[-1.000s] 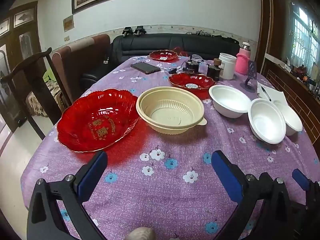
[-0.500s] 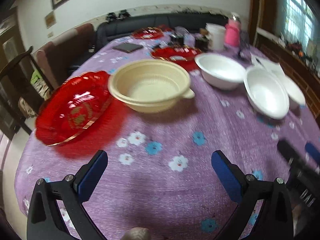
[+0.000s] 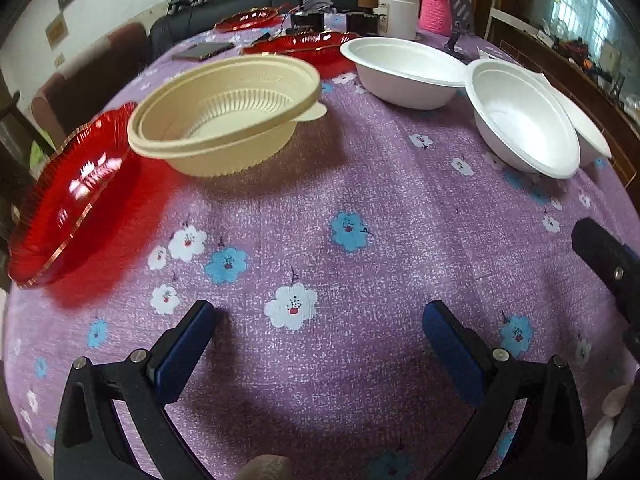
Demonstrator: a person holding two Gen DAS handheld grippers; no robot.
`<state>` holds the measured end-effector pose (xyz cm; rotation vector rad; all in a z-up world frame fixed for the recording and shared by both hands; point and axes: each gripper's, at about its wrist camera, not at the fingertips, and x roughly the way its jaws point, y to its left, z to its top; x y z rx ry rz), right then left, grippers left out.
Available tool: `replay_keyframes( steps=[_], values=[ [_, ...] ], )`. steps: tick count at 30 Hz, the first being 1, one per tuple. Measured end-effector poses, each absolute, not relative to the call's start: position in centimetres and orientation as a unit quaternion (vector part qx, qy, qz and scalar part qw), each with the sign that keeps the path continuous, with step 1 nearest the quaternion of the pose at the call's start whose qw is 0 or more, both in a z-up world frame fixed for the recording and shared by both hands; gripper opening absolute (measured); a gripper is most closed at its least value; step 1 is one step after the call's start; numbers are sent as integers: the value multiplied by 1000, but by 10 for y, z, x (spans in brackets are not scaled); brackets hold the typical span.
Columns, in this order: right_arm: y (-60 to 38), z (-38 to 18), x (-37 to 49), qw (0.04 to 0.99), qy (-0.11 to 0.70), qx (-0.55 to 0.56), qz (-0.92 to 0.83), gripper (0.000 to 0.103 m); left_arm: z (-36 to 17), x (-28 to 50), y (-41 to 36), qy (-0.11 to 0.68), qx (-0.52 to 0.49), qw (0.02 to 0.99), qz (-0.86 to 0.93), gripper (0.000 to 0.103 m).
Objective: Organize plates and bowls
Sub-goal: 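Move the right gripper toward the large red scalloped plate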
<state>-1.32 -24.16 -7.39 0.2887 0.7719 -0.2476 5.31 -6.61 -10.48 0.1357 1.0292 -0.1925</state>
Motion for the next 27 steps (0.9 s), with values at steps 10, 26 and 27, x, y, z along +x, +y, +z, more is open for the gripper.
replay_keyframes(
  steps=[10, 26, 27],
  values=[
    [-245, -75, -18, 909, 368, 156, -119, 102, -103, 50, -63, 492, 59, 864, -90, 103],
    [-229, -66, -30, 925, 342, 121, -117, 102, -88, 17, -46, 464, 33, 873, -149, 95],
    [-226, -65, -29, 925, 344, 109, -119, 102, -81, 12, -42, 452, 30, 878, -154, 95]
  ],
)
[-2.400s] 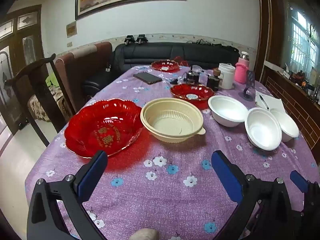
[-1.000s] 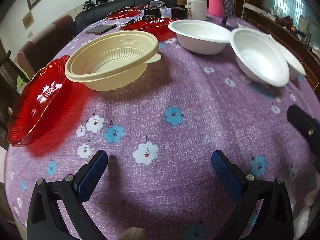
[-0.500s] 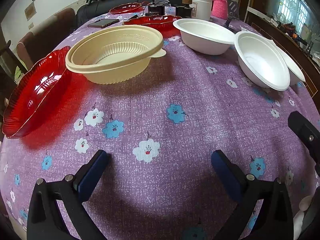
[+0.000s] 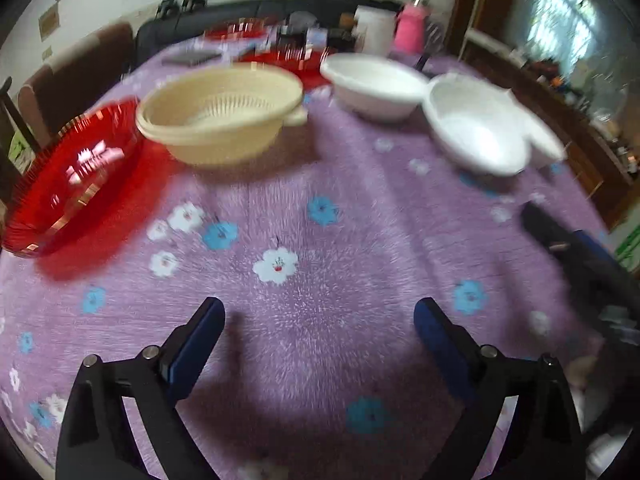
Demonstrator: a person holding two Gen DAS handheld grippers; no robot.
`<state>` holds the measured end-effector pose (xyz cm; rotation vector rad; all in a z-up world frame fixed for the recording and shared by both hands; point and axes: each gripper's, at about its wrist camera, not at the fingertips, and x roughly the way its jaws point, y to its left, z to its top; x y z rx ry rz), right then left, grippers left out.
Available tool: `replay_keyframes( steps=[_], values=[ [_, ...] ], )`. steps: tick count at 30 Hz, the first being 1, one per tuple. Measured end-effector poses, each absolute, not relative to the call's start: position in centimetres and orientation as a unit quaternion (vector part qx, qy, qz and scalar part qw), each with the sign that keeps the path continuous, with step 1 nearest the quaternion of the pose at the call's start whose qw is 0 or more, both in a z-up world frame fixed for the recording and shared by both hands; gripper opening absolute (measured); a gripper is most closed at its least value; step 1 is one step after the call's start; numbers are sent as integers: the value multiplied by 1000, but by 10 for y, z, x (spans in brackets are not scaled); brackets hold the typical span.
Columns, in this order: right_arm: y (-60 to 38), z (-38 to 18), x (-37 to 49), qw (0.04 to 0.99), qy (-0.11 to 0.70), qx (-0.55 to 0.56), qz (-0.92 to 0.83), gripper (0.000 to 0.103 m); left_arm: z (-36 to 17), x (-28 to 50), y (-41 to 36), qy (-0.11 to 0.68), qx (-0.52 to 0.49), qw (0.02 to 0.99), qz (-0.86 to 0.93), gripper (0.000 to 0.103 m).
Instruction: Organize plates and bowls
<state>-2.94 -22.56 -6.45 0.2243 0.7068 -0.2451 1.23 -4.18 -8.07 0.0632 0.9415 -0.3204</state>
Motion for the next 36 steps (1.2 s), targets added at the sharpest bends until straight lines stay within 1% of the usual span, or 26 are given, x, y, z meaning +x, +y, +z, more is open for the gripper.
replay_keyframes(
  steps=[2, 6, 8, 11, 15, 19, 22, 26, 29, 31, 32, 33, 34, 35, 36],
  values=[
    [-215, -56, -29, 929, 345, 80, -111, 102, -55, 1, -23, 409, 19, 898, -160, 96],
    [-181, -22, -29, 943, 326, 59, -32, 102, -21, -5, 31, 367, -18, 920, -134, 96],
    [-165, -14, -20, 937, 342, 68, 22, 103, -9, 5, 69, 359, -38, 927, -96, 96],
    [-140, -12, 5, 907, 382, 124, 126, 103, 0, 24, 125, 351, -67, 933, -31, 96],
    [-103, -30, 50, 859, 431, 195, 196, 102, -2, 56, 184, 364, -81, 928, 26, 96],
    [-71, -51, 89, 841, 458, 214, 194, 100, -14, 97, 226, 391, -112, 913, 36, 96],
    [-54, -67, 111, 822, 478, 242, 194, 98, -22, 122, 240, 400, -124, 907, 40, 96],
    [-38, -77, 128, 809, 491, 257, 196, 88, -37, 150, 239, 416, -129, 900, 30, 96],
    [-26, -77, 134, 815, 494, 241, 183, 87, -49, 169, 238, 432, -129, 892, 24, 96],
    [-19, -79, 138, 816, 497, 232, 179, 83, -57, 179, 239, 445, -131, 885, 21, 96],
    [-16, -80, 140, 816, 501, 229, 177, 78, -60, 182, 239, 451, -133, 883, 20, 95],
    [-13, -82, 142, 815, 503, 226, 177, 73, -63, 184, 240, 455, -134, 880, 18, 83],
    [-12, -85, 145, 814, 506, 224, 178, 69, -68, 188, 239, 466, -133, 874, 15, 62],
    [-11, -87, 147, 812, 509, 223, 179, 58, -72, 190, 239, 477, -134, 868, 11, 49],
    [-9, -90, 148, 807, 514, 227, 183, 43, -77, 192, 239, 489, -134, 862, 11, 34]
  ],
)
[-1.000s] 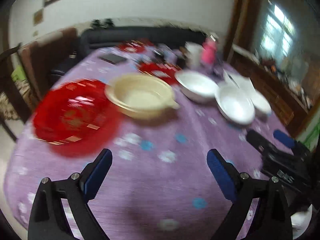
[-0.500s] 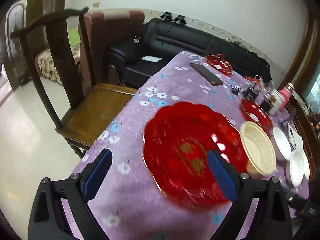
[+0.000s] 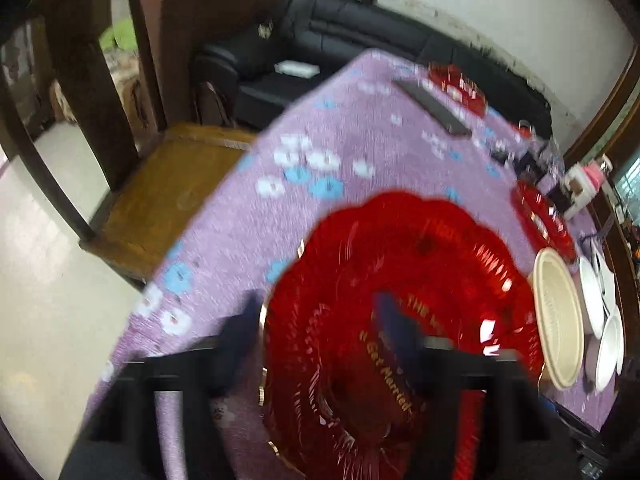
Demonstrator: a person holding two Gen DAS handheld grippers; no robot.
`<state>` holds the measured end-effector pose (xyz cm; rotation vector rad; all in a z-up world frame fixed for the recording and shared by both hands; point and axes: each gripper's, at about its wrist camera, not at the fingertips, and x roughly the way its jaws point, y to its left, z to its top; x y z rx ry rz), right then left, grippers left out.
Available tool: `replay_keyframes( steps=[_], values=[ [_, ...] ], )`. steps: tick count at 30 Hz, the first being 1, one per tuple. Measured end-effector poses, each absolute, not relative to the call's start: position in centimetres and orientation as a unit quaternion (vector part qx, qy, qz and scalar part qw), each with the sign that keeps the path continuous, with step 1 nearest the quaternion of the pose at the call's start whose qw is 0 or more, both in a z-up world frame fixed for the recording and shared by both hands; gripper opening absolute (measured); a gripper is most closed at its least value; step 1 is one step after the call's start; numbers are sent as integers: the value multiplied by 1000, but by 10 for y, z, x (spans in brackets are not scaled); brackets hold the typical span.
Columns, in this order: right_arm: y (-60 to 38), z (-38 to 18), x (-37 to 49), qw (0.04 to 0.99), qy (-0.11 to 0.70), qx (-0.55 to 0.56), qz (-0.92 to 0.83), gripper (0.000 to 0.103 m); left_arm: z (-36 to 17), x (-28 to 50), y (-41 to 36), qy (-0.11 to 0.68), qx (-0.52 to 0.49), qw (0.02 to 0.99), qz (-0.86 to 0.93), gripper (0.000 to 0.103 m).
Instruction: Organize plates and bowls
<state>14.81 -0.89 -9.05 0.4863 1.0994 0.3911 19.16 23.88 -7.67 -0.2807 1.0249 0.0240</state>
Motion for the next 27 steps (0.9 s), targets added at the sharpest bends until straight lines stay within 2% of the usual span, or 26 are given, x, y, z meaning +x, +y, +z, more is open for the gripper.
replay_keyframes(
  steps=[1, 5, 18, 27],
  values=[
    [-8, -93, 147, 803, 517, 231, 188, 35, -81, 192, 240, 496, -132, 858, 22, 23],
    [-6, -94, 142, 807, 517, 218, 186, 23, -80, 182, 252, 493, -160, 855, 20, 17],
    [2, -70, 123, 821, 494, 183, 223, 22, -40, 134, 261, 436, -151, 886, 42, 16],
    [-1, -78, 101, 818, 505, 168, 220, 22, -63, 107, 258, 455, -161, 874, 45, 16]
  ],
)
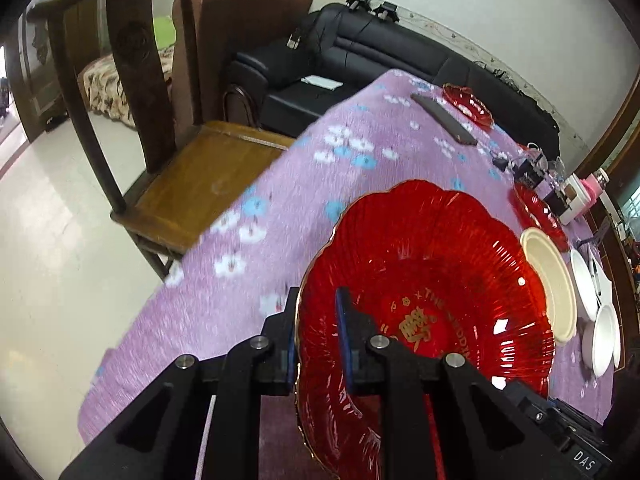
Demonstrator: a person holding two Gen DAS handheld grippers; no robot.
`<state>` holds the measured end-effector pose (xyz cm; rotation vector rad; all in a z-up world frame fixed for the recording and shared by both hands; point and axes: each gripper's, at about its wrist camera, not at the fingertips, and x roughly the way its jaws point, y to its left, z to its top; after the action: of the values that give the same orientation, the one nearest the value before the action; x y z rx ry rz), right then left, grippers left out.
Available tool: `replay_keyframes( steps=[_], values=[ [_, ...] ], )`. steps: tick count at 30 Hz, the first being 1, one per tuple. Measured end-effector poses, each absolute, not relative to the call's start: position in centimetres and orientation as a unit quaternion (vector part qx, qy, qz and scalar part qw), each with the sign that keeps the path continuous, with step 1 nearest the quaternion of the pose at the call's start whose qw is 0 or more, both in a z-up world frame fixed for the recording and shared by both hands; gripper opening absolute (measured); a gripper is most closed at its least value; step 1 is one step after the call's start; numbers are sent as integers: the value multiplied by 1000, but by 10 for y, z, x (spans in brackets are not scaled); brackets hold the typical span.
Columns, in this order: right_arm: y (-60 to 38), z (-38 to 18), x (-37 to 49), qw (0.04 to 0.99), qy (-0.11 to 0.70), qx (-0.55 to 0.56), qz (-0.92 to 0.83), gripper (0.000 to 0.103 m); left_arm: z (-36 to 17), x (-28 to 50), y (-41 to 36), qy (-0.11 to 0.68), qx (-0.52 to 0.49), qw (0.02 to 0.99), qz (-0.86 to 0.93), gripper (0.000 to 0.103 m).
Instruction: Organize plates and bowls
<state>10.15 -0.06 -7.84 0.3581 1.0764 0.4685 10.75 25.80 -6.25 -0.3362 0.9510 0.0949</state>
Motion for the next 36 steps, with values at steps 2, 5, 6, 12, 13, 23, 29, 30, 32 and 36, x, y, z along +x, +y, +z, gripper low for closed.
replay_keyframes(
  steps=[2, 5, 6, 12, 13, 23, 29, 30, 32, 36],
  values=[
    [-4, -81, 97, 818, 507, 167, 216, 22, -68, 104, 255, 460, -163, 872, 42, 16],
    [-10, -87, 93, 817, 510, 169, 212, 22, -73, 100, 249, 464, -162, 870, 40, 16],
    [-11, -88, 93, 816, 511, 170, 210, 22, -75, 100, 246, 465, -161, 869, 41, 16],
    [-18, -94, 85, 814, 514, 176, 205, 22, -78, 96, 237, 470, -154, 868, 42, 16],
    [-19, -94, 86, 814, 514, 177, 205, 22, -78, 95, 236, 470, -153, 868, 43, 16],
    [-20, -86, 86, 830, 491, 172, 200, 40, -71, 87, 233, 459, -156, 873, 47, 51],
    [-32, -78, 84, 839, 475, 180, 193, 58, -56, 80, 234, 437, -163, 883, 57, 64],
    [-35, -78, 83, 839, 475, 182, 192, 58, -54, 78, 235, 436, -166, 883, 58, 66],
    [-39, -79, 81, 838, 476, 186, 191, 58, -52, 75, 235, 433, -172, 883, 62, 67],
    [-46, -81, 76, 837, 479, 188, 188, 58, -45, 66, 234, 436, -174, 880, 66, 68]
  ],
)
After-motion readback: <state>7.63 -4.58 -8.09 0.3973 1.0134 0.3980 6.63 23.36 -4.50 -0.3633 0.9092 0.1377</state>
